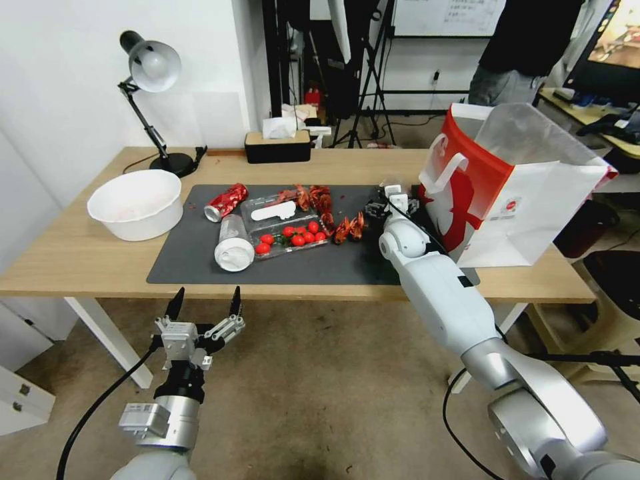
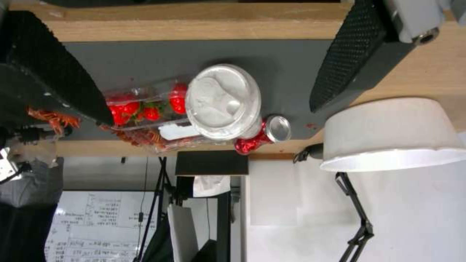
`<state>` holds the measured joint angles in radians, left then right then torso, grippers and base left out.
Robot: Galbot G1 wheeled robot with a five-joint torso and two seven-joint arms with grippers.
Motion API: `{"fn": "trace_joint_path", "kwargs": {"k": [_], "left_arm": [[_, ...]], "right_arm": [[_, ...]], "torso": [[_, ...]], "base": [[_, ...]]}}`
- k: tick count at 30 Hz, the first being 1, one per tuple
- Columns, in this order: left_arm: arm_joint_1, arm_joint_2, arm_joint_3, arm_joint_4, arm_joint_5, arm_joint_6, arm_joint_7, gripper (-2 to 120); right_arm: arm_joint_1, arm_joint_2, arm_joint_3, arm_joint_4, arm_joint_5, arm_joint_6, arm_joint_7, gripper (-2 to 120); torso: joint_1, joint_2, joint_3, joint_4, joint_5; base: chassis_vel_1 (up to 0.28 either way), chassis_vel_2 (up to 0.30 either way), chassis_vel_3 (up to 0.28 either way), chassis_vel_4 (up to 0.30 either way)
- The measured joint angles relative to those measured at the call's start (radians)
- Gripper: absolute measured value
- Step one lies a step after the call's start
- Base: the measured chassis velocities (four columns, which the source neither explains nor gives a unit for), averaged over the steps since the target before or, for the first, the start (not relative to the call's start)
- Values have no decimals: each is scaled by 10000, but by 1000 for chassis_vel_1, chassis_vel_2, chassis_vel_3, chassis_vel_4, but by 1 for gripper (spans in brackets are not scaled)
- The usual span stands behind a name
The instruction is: Pick up the trash from the table and place it into the takeout bag.
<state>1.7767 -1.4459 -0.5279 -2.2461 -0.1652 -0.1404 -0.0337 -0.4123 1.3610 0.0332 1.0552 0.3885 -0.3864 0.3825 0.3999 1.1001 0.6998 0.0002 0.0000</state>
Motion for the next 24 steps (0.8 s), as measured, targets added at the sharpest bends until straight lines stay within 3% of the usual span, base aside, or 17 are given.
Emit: {"fn": "trace_joint_path", "kwargs": {"k": [6,24], "left_arm": [[-1,-10,17,23,8,1,-11,100],[-11,-31,79,79,53,9,-11,100]], "right_arm": [[-6,-29,27,-44,-21,149,-16,86],[-123,-76,40,189,-126,292,-18,18]], "torso": [[1,0,0,-3,0],[2,-1,3,-1,0]], "base": [[0,0,0,0],[0,0,0,0]]}}
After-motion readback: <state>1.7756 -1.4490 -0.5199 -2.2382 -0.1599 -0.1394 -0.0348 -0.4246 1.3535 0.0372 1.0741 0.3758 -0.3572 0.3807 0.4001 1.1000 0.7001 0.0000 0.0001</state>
